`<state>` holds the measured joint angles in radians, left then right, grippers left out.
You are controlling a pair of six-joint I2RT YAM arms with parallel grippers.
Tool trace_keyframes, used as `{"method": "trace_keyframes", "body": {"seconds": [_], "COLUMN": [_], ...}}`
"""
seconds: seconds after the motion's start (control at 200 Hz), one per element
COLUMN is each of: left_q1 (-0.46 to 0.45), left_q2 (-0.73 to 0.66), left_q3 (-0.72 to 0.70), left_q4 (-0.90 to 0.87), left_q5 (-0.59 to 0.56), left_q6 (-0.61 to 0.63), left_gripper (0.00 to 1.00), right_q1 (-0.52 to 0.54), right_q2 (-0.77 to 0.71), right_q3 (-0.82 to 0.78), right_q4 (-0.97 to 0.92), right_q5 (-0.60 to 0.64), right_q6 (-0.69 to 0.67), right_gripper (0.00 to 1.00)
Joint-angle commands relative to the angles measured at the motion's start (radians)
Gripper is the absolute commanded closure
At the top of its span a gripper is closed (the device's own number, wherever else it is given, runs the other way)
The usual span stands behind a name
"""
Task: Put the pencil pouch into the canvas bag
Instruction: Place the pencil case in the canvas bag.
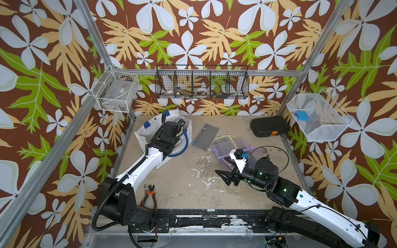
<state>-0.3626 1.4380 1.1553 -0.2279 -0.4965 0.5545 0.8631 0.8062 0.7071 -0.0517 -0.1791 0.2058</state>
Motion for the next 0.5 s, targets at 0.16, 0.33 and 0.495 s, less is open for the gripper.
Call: {"method": "trace_keyframes", "body": {"seconds": [0.16, 0.33, 0.495], "left_q1": [0.004, 0.003, 0.002], "left_q2": [-0.063, -0.166, -0.308], "left_q3": [0.119, 0.167, 0.096], "left_q4": [-0.118, -0.198, -0.206], "left_q5": [0.051, 0.226, 0.485], "left_q6": [-0.162, -0.344, -0.542], "left_gripper": [0.31, 0.32, 0.31], "right_q1": [0.001, -0.010, -0.167], "right_q2": [0.008, 0.061, 0.150], "right_q3": [0.019, 0.054, 0.106], "right_q4": [-0.010, -0.090, -0.186], "right_q5": [0.071, 0.168, 0.139], "right_q6": [0.024, 0.044, 0.016], "right_gripper": [0.13, 0.13, 0.13]}}
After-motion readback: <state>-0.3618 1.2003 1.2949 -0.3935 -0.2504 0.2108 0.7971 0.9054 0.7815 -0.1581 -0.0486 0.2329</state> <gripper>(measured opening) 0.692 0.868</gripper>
